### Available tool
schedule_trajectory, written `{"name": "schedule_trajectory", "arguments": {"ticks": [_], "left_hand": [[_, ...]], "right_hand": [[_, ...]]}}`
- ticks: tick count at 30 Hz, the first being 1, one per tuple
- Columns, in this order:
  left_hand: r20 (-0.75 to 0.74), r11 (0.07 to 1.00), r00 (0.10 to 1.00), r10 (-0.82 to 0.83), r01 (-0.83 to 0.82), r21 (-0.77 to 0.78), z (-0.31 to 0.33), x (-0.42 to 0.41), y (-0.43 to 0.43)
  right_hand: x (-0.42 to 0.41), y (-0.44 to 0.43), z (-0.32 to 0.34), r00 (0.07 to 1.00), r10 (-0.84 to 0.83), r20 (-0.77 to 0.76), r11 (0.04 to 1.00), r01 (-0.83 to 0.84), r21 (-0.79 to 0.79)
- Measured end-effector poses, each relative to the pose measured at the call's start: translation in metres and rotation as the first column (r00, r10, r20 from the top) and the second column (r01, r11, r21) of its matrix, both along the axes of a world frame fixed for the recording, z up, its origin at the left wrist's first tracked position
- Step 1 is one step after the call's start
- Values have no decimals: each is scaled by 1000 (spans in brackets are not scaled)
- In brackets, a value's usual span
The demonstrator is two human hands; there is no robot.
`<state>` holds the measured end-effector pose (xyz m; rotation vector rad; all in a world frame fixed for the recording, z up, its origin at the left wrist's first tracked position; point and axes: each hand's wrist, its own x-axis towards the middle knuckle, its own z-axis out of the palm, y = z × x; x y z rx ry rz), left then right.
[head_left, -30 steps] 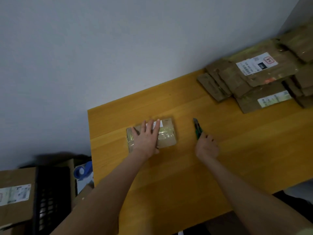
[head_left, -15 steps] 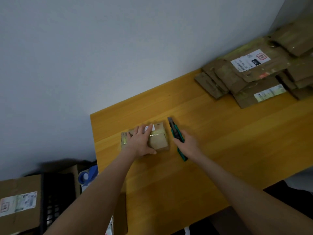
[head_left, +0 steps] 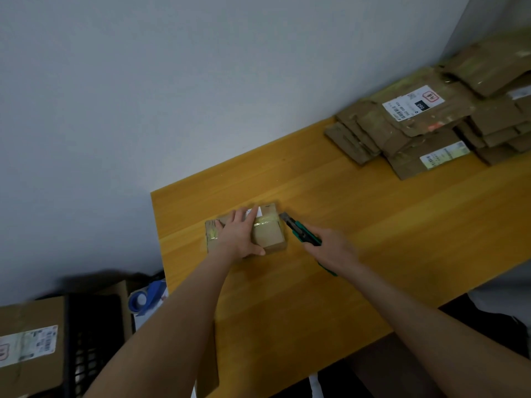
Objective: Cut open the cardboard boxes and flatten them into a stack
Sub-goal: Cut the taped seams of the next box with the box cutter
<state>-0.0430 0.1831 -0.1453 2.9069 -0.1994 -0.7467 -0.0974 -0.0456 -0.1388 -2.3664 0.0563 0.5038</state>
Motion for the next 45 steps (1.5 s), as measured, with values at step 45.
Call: {"name": "schedule_trajectory", "arguments": {"ticks": [45], "left_hand": [[165,949,935,315,-311,-48,21,-19,19]], "right_hand": [[-14,57,17,521,-155,-839,577,738,351]]}}
